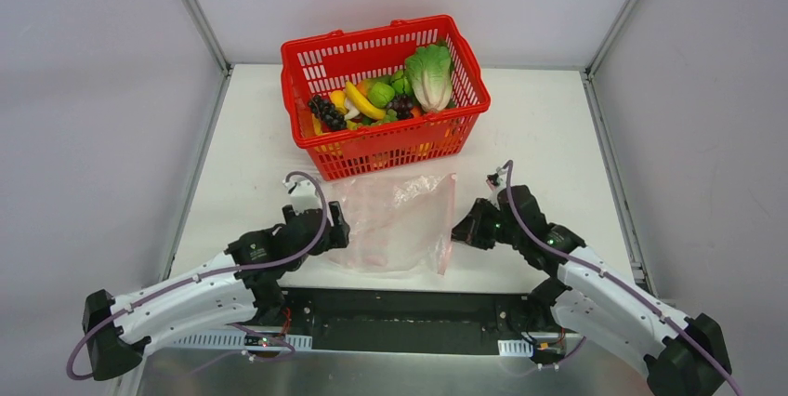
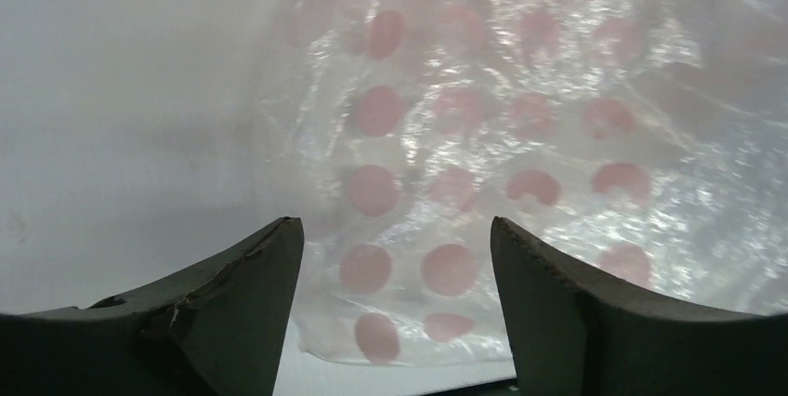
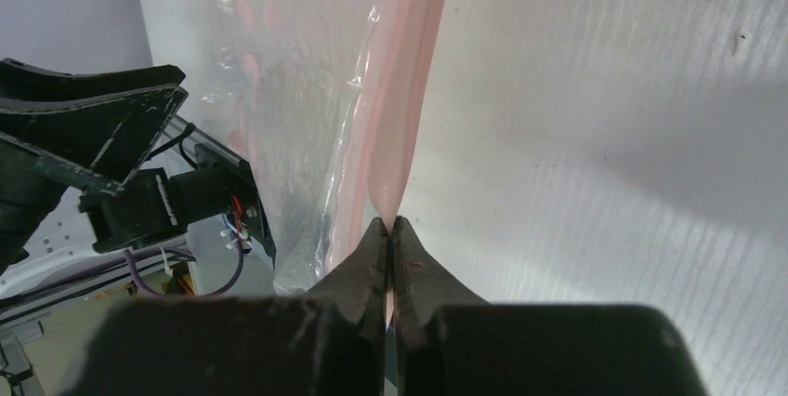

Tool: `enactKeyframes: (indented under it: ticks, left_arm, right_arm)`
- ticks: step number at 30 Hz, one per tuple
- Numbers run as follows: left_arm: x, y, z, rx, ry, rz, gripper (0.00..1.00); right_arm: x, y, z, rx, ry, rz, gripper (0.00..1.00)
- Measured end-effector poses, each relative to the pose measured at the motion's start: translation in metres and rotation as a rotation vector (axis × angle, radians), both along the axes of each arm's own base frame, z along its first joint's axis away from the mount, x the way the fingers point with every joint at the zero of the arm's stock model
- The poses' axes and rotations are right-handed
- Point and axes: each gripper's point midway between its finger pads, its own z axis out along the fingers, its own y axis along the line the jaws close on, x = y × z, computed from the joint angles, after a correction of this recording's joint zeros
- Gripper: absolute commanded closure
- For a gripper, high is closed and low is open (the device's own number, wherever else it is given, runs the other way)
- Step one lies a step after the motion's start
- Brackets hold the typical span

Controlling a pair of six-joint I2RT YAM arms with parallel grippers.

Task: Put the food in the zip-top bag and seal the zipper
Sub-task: Open the zipper of the food storage bag at the center of the board.

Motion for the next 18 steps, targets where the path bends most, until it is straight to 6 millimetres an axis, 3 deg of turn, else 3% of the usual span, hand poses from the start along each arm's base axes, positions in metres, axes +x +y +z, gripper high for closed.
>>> enactKeyframes:
  ticks: [6, 10, 13, 18]
  left_arm:
    - [0.004, -0.043, 0.070, -0.093, -0.056, -0.186, 0.24]
    - [0.009, -0.071, 0.112, -0.125, -0.098, -0.295, 0.24]
    - [0.011, -0.090, 0.124, -0.130, -0.110, -0.365, 0.24]
    - [0.009, -0.106, 0.125, -0.126, -0.099, -0.440, 0.23]
  right_arm:
    - [0.007, 0.001, 0.033, 0.083, -0.129, -0.017, 1.00]
    - [0.017, -0.015, 0.066, 0.089, -0.252, -0.105, 1.00]
    - [0.031, -0.040, 0.109, 0.043, -0.357, -0.230, 1.00]
    - [0.043, -0.093, 0.182, -0.076, -0.496, -0.444, 1.00]
